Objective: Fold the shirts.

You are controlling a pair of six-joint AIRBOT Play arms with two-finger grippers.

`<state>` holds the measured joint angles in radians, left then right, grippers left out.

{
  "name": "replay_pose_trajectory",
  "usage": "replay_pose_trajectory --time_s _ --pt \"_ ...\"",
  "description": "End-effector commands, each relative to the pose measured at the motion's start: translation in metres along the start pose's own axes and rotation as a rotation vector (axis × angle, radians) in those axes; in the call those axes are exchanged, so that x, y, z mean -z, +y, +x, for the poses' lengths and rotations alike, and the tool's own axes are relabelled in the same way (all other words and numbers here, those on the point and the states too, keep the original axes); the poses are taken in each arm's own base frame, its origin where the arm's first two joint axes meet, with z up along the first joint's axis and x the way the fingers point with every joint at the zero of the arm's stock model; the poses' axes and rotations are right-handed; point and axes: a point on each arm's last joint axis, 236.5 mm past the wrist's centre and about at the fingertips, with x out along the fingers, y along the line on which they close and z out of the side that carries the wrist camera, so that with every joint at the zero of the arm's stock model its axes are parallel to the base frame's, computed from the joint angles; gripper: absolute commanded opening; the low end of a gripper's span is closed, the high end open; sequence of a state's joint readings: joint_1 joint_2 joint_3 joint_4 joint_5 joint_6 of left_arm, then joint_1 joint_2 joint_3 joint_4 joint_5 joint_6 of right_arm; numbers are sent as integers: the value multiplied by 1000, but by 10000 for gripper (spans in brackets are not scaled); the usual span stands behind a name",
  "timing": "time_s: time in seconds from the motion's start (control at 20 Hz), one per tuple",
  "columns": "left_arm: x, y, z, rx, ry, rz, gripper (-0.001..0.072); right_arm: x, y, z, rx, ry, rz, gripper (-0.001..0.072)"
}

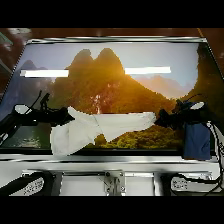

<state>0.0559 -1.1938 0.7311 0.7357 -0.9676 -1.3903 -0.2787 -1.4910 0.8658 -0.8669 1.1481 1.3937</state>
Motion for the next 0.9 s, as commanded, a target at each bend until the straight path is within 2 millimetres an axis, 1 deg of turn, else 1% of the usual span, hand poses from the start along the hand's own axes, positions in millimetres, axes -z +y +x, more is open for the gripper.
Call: replay_pose_trajectory --time_s 0.0,0.05,0.1,0.15,0.25,0.3,0.35,0.4,0.45,0.5,0.55,0.6,0.65,0.7,0.75,0.85 --pt "-16 -41 -30 61 -47 130 40 10 52 -28 -140 15 -172 60" --pt "-27 -62 -49 84 -100 183 39 8 69 -46 -159 -15 -226 60" --pt "-41 -91 -76 112 -177 251 40 5 91 -71 -178 -66 -289 60" --pt "-53 -121 -107 140 -263 323 39 2 114 -97 -194 -127 -358 60" --pt "-68 -193 -191 208 -477 484 39 3 167 -164 -218 -298 -504 60" --pt "-68 -232 -243 249 -606 557 39 6 192 -200 -221 -398 -568 59" --pt "-65 -267 -300 291 -749 614 40 13 219 -244 -228 -522 -633 60" --pt "-57 -295 -354 324 -885 660 39 23 245 -290 -240 -663 -679 60" --pt "-43 -318 -408 342 -1024 699 39 34 265 -333 -257 -799 -707 60" --pt "-29 -331 -449 338 -1133 730 39 50 283 -379 -276 -947 -725 60" --pt "-13 -339 -484 309 -1228 757 39 68 297 -419 -294 -1078 -744 59" --pt "0 -341 -506 269 -1291 769 39 85 304 -448 -297 -1178 -757 59" --pt "8 -336 -520 209 -1326 764 39 100 307 -468 -283 -1249 -762 59" --pt "10 -326 -522 147 -1324 744 39 111 305 -480 -254 -1294 -760 59" --pt "10 -310 -516 69 -1290 720 39 118 301 -484 -221 -1306 -754 59" --pt "8 -276 -490 -63 -1162 676 39 124 287 -474 -136 -1263 -751 60"
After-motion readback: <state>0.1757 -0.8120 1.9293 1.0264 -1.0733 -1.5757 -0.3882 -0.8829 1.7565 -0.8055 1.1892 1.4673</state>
